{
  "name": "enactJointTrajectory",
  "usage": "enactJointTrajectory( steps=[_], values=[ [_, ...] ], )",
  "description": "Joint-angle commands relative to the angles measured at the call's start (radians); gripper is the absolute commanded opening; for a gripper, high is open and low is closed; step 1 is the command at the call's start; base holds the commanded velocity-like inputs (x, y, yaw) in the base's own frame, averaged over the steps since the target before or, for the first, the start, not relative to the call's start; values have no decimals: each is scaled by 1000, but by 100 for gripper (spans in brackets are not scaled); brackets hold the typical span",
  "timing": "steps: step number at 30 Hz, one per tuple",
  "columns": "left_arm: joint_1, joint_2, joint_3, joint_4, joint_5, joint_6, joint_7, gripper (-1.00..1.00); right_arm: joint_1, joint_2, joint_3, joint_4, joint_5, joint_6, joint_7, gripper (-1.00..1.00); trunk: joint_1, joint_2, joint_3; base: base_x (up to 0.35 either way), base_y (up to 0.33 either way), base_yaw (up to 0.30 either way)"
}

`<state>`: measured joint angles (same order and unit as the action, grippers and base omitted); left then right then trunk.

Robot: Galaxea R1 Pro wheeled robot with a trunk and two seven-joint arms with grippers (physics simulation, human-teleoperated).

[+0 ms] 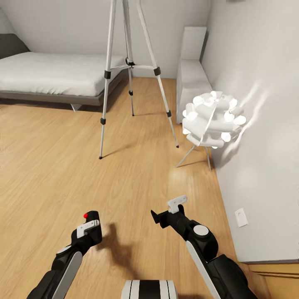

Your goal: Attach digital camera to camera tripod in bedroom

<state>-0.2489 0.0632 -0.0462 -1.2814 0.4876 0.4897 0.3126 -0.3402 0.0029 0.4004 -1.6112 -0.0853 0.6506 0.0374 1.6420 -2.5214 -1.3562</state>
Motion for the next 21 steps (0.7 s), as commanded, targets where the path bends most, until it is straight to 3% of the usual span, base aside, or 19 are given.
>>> enactJointTrajectory(
  steps=[1, 5, 10, 15, 21],
  values=[
    [10, 1, -2, 1, 9, -1, -4, -100, 0, 0, 0, -1, -8, 7, -2, 100, -1, 0, 3, 0, 0, 0],
    [17, -1, 5, 29, 13, -10, -11, -100, 2, 1, 3, -1, -8, 55, -2, 100, -2, 1, 19, 0, 0, 0],
    [20, -2, 34, 66, 52, -48, -15, -100, 1, 3, 3, -1, -8, 133, -2, 100, -5, 2, 38, 0, 0, -12],
    [21, -4, 44, 80, 74, -110, -16, -100, 1, 3, 4, -1, -8, 161, -2, 100, -7, 3, 57, 0, 0, -87],
    [22, -7, 43, 116, 77, -145, -15, -100, 2, 2, 7, -1, -8, 168, -2, 100, -10, 5, 79, 0, 0, -67]
  ],
)
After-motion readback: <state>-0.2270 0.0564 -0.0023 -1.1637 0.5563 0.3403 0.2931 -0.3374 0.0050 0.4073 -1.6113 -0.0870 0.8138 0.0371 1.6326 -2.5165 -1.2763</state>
